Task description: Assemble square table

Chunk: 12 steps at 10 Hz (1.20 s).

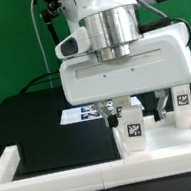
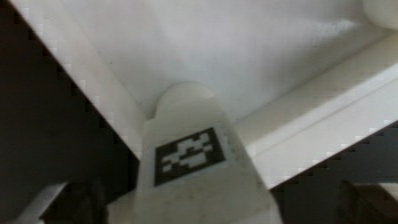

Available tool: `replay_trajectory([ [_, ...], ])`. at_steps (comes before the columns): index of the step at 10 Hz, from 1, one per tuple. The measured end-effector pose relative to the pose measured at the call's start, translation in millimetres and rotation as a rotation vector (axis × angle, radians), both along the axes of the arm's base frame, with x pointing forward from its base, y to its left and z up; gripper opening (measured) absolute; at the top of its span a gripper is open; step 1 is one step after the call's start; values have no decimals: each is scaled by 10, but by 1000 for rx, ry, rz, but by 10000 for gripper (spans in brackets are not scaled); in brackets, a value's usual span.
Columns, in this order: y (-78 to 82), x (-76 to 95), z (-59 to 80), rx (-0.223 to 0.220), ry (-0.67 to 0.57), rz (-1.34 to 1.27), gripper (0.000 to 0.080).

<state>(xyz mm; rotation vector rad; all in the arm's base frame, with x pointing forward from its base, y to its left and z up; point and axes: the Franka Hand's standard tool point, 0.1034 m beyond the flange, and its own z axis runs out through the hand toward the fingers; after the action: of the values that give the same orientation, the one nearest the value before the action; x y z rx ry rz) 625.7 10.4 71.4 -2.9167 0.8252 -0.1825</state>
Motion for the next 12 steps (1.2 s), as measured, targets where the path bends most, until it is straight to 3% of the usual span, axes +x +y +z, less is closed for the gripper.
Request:
replay_trajectory([
  [2,-2,-2,-4,5,3,-33,387],
  [3,-22,-18,-18,19,14,-142,295],
  [5,-23,-17,-19,36,21,-263,295],
  [9,32,-39,-31,175,71,-942,295],
  [12,23,-37,-43,259,46,-1226,294],
])
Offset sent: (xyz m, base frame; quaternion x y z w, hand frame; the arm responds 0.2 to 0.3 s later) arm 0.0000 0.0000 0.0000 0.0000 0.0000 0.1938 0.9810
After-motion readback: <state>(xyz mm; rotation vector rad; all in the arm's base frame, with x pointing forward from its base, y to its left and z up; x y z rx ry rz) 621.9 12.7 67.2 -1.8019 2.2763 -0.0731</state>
